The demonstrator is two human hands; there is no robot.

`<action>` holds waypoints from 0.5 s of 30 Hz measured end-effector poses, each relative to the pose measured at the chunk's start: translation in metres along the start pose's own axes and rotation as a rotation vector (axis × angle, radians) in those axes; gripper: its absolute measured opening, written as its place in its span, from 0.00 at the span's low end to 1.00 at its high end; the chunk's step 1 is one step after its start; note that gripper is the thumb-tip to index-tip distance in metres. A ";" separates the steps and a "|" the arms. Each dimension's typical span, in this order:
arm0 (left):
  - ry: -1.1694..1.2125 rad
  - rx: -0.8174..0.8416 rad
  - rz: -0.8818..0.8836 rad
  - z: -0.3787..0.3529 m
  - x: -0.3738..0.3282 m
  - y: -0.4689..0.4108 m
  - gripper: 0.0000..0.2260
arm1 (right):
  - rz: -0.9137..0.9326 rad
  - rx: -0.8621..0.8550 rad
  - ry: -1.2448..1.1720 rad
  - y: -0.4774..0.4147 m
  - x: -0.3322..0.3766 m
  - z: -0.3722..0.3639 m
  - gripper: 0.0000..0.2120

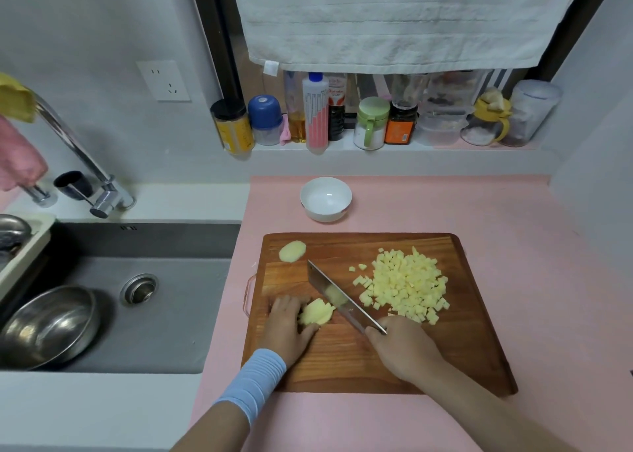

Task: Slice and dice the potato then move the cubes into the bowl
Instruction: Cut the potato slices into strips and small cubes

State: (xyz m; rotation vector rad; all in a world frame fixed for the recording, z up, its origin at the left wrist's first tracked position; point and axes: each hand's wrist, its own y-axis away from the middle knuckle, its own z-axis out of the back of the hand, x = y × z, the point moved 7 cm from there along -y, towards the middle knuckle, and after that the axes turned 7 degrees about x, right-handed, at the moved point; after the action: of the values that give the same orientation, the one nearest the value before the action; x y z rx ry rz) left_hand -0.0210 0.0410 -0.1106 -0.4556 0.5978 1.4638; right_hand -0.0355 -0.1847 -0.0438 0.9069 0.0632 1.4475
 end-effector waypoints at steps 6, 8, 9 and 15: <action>0.065 -0.084 -0.069 -0.006 -0.004 0.010 0.18 | 0.023 0.001 0.061 0.002 0.009 -0.008 0.19; 0.082 -0.042 -0.113 -0.001 0.000 0.009 0.18 | 0.006 0.002 0.056 0.001 0.008 -0.007 0.18; 0.093 -0.024 -0.130 0.003 0.002 0.008 0.16 | -0.002 0.002 0.054 0.001 0.008 -0.006 0.18; 0.119 -0.031 -0.150 0.004 0.008 0.008 0.09 | -0.013 0.006 0.049 0.004 0.011 -0.009 0.16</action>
State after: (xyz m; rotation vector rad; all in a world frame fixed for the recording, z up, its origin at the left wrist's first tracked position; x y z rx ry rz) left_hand -0.0285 0.0499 -0.1117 -0.6029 0.6225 1.3115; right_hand -0.0417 -0.1710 -0.0429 0.8745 0.1097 1.4578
